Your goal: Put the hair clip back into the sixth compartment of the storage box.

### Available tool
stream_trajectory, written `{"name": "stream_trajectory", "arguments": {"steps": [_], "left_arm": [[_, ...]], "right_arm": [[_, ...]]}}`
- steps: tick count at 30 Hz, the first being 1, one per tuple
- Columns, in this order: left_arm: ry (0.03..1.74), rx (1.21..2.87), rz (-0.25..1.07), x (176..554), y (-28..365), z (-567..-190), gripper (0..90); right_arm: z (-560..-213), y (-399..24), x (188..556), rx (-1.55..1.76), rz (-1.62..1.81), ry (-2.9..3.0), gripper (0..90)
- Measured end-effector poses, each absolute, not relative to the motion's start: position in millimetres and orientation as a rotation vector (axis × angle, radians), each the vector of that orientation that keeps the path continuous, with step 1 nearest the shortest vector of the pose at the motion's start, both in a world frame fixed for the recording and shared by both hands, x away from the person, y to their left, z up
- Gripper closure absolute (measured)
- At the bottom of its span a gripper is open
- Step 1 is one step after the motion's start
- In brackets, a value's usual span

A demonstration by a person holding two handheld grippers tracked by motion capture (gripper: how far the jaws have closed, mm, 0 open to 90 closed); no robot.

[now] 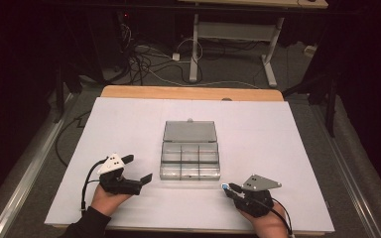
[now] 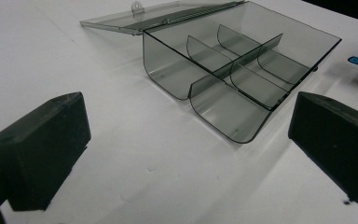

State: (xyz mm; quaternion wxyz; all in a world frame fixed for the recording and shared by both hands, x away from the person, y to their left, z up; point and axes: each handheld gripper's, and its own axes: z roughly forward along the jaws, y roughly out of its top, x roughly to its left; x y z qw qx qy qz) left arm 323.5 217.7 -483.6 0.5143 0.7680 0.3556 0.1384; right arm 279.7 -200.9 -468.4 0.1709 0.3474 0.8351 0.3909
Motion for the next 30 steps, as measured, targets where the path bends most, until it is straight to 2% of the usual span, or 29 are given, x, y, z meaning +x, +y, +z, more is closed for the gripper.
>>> {"name": "stream_trajectory", "arguments": {"steps": [30], "left_arm": [[0.854,1.849,0.344,328,217,-484,0.0]], "right_arm": [[-450,-200,275,0.96,1.189,2.334,73.0]]}}
